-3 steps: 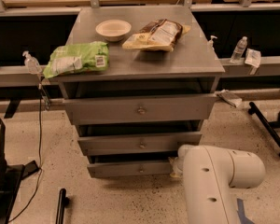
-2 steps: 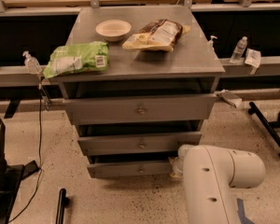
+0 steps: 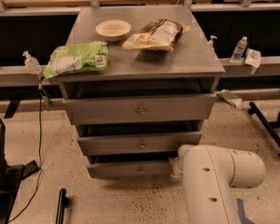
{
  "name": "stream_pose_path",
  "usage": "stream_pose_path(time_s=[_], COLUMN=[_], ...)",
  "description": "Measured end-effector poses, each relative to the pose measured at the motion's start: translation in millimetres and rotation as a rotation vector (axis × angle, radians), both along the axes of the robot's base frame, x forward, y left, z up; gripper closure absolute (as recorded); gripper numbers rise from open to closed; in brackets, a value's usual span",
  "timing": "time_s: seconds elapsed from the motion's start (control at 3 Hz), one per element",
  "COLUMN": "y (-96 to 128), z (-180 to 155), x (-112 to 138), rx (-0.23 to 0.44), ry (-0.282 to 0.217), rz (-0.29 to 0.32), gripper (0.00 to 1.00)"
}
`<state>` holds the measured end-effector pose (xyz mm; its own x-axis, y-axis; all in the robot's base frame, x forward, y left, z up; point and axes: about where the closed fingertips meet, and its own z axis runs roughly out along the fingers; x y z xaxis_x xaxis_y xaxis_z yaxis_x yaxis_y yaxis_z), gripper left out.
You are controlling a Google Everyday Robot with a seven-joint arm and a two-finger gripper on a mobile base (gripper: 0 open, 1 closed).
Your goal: Open bottom drawer
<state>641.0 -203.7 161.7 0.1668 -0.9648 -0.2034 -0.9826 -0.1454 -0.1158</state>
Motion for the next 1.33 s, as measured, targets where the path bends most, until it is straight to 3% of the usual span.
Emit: stream_pose_path(time_s=[0.33, 0.67, 1.33], y=[0.0, 0.1, 3.0], z=[-0.1, -0.2, 0.1], x=[-0.1, -0.2, 2.1], rx=[0.0, 0.0, 0.003], ry=[0.0, 0.0, 0.015], rz=[0.0, 0.0, 0.022], gripper=[0.16, 0.0, 0.0])
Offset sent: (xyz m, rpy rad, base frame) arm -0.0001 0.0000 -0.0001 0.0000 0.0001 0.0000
